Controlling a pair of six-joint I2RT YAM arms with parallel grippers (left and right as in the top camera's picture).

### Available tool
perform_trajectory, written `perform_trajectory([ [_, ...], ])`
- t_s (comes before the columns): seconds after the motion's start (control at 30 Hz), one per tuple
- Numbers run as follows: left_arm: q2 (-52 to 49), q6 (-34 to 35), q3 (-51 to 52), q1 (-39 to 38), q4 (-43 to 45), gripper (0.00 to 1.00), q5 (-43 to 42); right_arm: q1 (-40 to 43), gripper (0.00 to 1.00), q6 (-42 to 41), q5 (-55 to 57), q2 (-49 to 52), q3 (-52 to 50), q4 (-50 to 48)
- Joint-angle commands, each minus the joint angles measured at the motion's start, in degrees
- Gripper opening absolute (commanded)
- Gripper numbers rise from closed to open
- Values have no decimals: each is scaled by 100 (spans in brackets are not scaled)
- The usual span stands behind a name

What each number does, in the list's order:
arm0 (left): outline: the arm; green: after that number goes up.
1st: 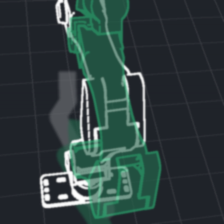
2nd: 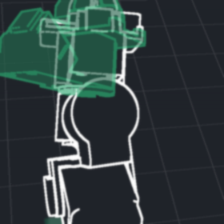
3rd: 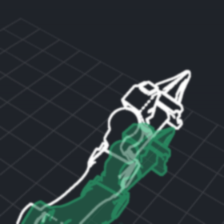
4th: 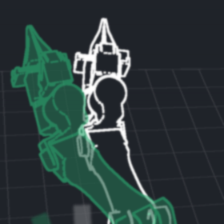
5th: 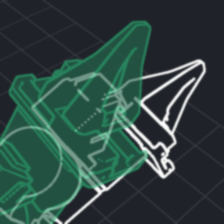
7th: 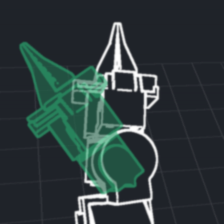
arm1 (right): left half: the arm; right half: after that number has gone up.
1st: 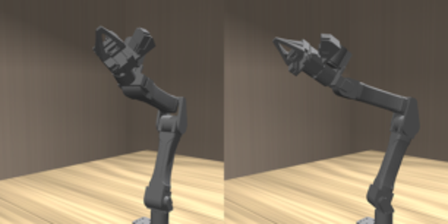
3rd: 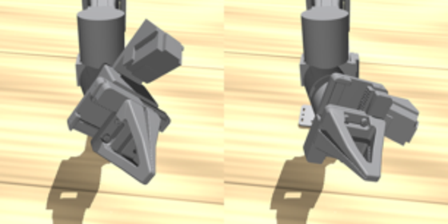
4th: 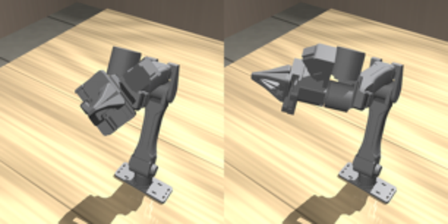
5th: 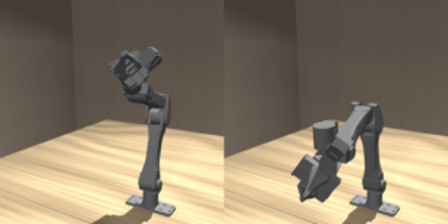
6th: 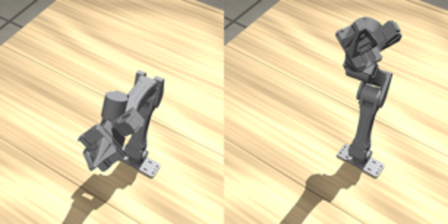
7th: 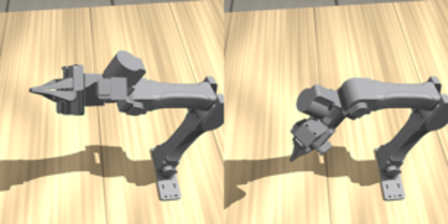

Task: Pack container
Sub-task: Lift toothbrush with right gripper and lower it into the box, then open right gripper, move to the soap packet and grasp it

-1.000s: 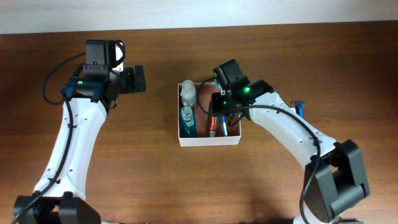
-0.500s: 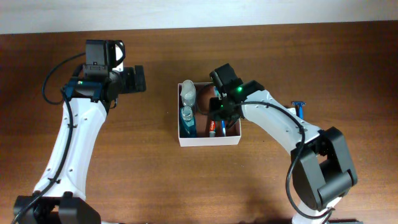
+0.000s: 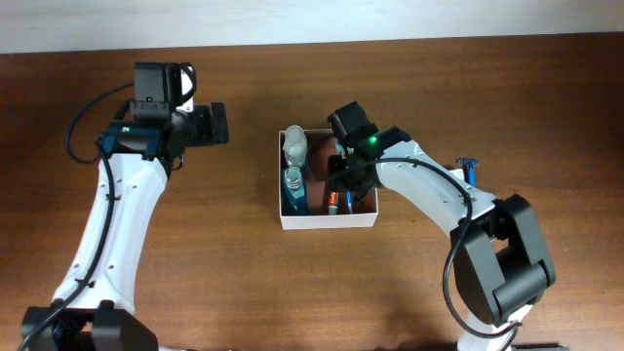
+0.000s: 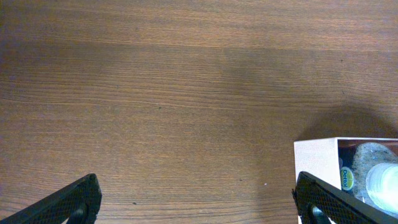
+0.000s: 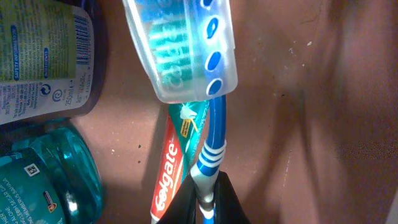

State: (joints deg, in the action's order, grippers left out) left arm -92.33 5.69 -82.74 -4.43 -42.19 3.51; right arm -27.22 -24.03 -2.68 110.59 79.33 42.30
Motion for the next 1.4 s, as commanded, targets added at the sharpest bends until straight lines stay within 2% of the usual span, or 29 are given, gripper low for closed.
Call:
perform_trajectory([
  [0.0, 162, 72, -94, -2, 11, 99, 42, -59, 5, -50, -39, 44, 114, -13],
  [0.03, 162, 72, -94, -2, 11, 100, 42, -59, 9, -52, -39, 44, 114, -13],
  [0.07, 162, 72, -94, -2, 11, 99, 42, -59, 17, -52, -39, 44, 114, -15],
  [0.17, 162, 72, -94, -2, 11, 99, 42, -59, 24, -52, -39, 44, 114, -13],
  [0.43, 162, 72, -94, -2, 11, 99, 42, -57, 24, -44, -136, 35, 131, -13],
  [0.83, 162, 72, -94, -2, 11, 99, 42, 129, 24, 129, -267, -396, 1617, 1270],
  [1.1, 162, 72, -94, -2, 11, 100, 42, 1045, 25, 326, 254, -452, 2006, 2415],
  [1.37, 162, 72, -94, -2, 11, 99, 42, 2256, 32, 581, 426, -448, 1932, 3206],
])
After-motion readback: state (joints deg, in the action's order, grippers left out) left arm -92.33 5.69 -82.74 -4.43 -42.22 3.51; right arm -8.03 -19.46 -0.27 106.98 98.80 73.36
